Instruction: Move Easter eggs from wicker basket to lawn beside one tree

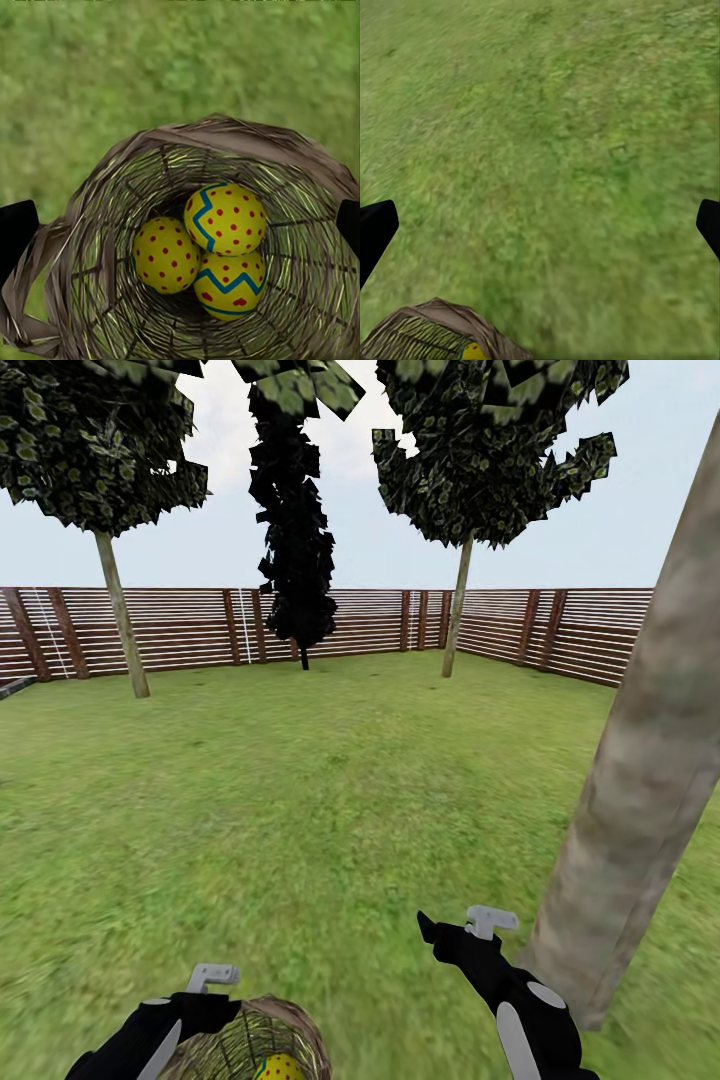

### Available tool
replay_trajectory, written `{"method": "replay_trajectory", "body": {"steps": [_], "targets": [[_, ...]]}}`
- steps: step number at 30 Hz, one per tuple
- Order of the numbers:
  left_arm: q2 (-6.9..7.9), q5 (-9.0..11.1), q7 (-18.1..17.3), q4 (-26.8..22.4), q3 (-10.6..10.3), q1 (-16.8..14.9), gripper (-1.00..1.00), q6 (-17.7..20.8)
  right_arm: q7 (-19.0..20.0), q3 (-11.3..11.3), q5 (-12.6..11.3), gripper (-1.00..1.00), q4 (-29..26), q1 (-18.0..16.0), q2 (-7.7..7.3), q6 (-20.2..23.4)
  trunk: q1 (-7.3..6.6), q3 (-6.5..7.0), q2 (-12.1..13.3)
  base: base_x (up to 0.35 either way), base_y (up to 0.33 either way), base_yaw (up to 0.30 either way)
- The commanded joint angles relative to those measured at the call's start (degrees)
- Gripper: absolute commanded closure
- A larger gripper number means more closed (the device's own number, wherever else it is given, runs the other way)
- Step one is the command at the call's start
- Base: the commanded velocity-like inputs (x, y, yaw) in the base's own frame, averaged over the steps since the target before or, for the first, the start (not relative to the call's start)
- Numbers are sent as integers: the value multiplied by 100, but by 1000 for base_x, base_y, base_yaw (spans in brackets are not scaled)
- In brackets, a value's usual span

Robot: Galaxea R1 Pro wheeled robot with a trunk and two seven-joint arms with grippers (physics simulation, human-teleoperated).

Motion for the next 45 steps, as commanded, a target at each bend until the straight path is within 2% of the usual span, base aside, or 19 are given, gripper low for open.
{"method": "replay_trajectory", "body": {"steps": [1, 14, 45], "targets": [[8, 60, 12, -14, -30, -3, -100, 32, -6, -3, -24, -100, -7, -4, 2, 28, 0, -6, -4, 4, 0, 0], [8, 67, -2, -52, -6, -3, -100, 47, -6, -3, -24, -100, -7, -4, -2, 28, 0, -6, -4, 1, 0, 0], [-1, 53, 3, 11, -10, -3, -100, 91, -6, 4, -29, -100, -7, -4, -2, 28, 681, -563, -1247, 0, 0, 0]]}}
